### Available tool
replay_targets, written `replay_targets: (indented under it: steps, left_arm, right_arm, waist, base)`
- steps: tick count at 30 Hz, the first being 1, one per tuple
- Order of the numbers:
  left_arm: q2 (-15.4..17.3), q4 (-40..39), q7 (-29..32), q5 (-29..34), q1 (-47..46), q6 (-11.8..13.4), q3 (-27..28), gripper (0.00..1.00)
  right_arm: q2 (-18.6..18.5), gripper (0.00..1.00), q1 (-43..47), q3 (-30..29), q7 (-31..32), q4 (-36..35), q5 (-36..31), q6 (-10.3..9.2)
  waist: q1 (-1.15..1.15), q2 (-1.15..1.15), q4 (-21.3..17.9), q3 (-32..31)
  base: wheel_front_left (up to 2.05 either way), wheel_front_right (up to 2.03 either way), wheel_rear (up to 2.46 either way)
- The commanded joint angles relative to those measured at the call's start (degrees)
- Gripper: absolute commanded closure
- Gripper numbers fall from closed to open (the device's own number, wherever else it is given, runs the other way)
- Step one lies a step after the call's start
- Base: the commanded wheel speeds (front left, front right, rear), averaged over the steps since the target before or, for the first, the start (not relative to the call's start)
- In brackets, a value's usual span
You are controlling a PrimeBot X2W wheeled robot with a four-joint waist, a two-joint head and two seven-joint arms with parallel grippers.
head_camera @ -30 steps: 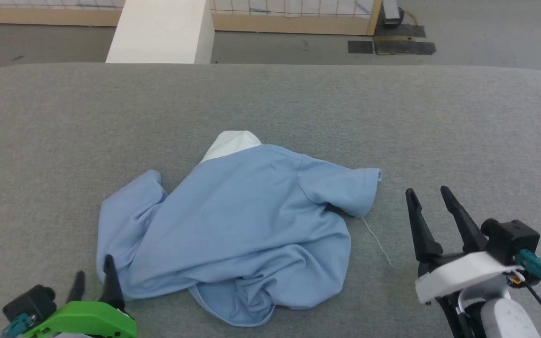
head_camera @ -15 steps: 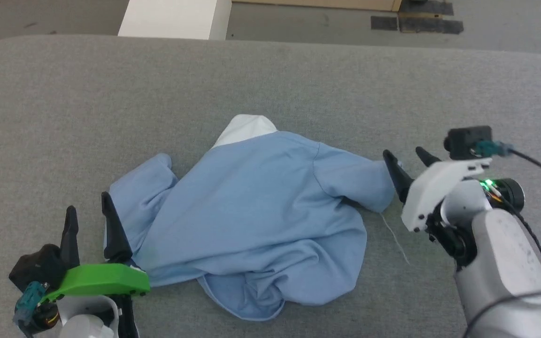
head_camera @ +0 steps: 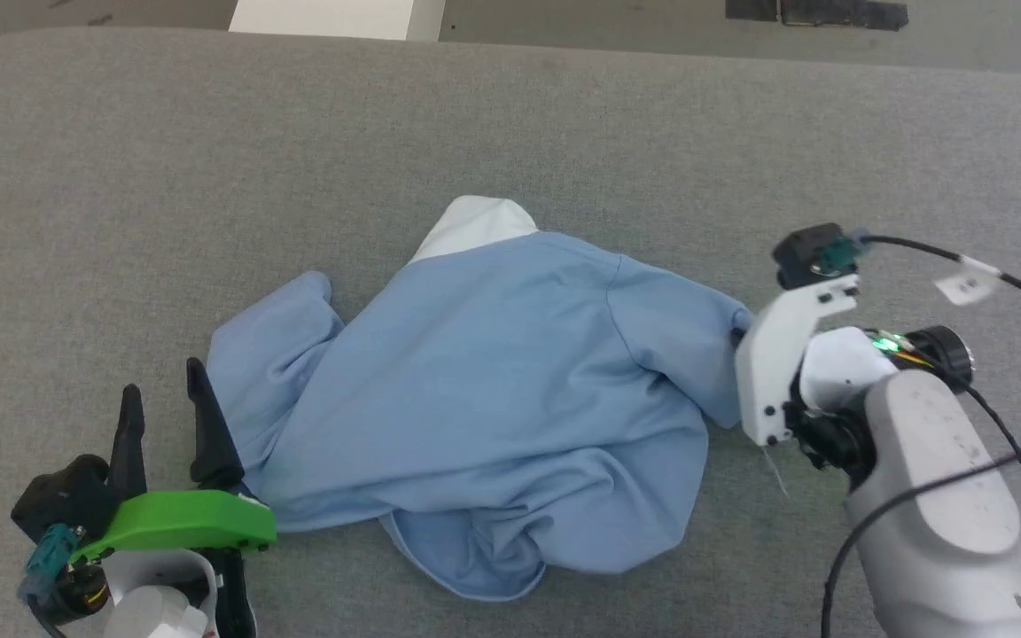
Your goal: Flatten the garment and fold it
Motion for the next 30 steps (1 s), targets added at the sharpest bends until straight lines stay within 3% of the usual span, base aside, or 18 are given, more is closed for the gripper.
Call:
replay_targets:
  steps: [1,7,12,18,22,30]
  left_arm:
    - [-0.3,0.3,-0.3,1.1,-1.0,-0.5,0.4,0.00]
    - [-0.1,1.7,-0.3,2.6,-1.1,-1.3,1.3,0.00]
    - [4.2,4.0,3.2,2.9,-3.8,-4.0,0.6,0.00]
    - [14.4,6.5,18.9,0.7,-12.7,-9.6,-4.6,0.00]
    - [20.8,7.9,30.5,-2.4,-19.8,-10.3,-10.5,0.00]
    - [30.8,9.9,46.8,-13.5,-28.3,-10.3,-25.8,0.00]
  right_arm:
    - [-0.2,1.00,1.9,-1.7,-1.9,-1.4,-0.7,-0.08]
    - [-1.1,1.00,8.4,-8.9,-7.8,-10.8,-3.0,-0.08]
    - [-1.7,1.00,15.6,-13.1,-8.7,-18.2,-3.4,-0.08]
    - [-1.0,1.00,21.1,-14.3,-8.0,-22.9,-1.6,-0.08]
    - [-0.6,1.00,21.6,-13.1,-7.9,-24.1,-0.4,-0.08]
    - [-0.3,1.00,19.0,-9.1,-8.8,-24.1,1.1,-0.08]
  waist:
    - [0.00,0.00,-0.5,-0.8]
    - [0.00,0.00,-1.9,-3.4]
    - [0.00,0.00,-3.5,-4.6]
    - [0.00,0.00,-6.0,-4.4]
    - [0.00,0.00,-7.8,-2.9]
    - [0.00,0.00,-11.8,1.3]
  base:
    - [0.00,0.00,0.00]
    - [0.00,0.00,0.00]
    - [0.00,0.00,0.00]
    - [0.00,0.00,0.00]
    - [0.00,0.00,0.00]
    - [0.00,0.00,0.00]
